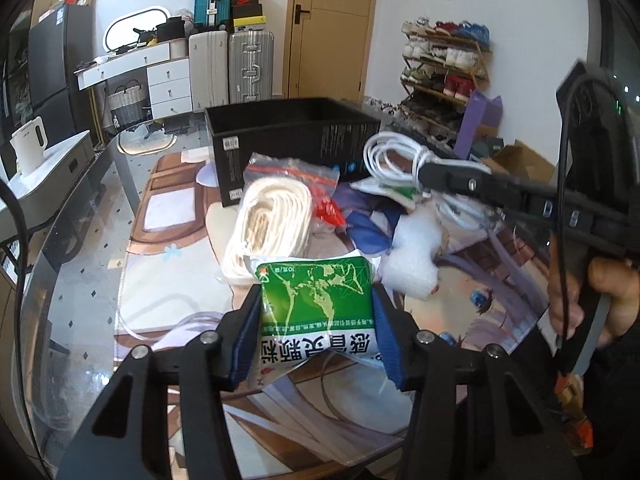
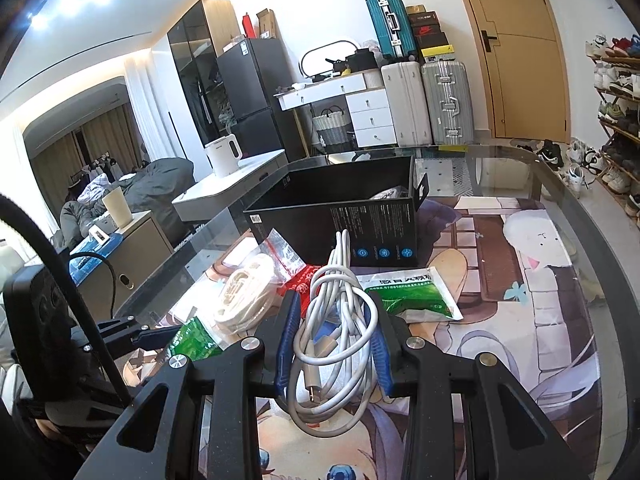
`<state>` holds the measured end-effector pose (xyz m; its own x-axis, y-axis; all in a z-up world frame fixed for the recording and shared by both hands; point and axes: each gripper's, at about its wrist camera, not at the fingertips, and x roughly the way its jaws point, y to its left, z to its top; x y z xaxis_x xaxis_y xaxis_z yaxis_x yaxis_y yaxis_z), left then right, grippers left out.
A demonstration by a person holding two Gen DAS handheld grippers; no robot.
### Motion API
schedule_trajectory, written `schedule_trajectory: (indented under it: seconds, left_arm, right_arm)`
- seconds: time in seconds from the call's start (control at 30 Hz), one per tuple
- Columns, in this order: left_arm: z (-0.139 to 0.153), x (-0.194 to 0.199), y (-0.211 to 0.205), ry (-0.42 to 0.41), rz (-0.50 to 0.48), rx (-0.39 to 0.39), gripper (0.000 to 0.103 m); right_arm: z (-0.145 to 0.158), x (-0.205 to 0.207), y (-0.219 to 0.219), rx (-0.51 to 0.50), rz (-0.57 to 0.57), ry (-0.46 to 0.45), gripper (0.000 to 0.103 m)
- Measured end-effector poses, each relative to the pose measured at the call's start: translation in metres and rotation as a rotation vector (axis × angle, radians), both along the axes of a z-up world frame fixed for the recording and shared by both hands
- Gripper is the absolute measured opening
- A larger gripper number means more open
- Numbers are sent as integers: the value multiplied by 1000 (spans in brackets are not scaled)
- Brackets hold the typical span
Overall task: Organize soft objects
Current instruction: 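Grasp the green medicine packet with the left gripper while the right gripper lifts the cable, then carry the green packet and white cable over the black box with both grippers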
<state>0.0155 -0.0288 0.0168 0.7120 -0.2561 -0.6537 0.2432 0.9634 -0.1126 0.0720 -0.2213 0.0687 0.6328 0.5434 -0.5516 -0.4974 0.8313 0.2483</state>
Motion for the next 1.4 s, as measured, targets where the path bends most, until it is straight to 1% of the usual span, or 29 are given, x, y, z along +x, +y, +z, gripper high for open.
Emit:
schedule_trajectory:
  seconds: [0.23, 0.4, 0.87, 1.13, 1.4]
  left_arm:
    - [14, 6, 14, -31, 37, -51, 51]
    - [22, 14, 18, -54, 59, -61, 51]
    - [40, 39, 27, -101, 99, -63, 51]
    - [53, 51, 34, -138, 109, -66, 51]
    - [64, 65, 33, -172, 106, -61, 51]
  right_arm:
    - [3, -3, -2, 10, 2, -10, 33]
    - [4, -3, -5, 18, -3, -12, 33]
    - [18, -5, -9, 39, -13, -31, 33]
    - [32, 5, -7, 62, -14, -30, 33]
    - [51, 20, 3, 36, 8, -63, 33]
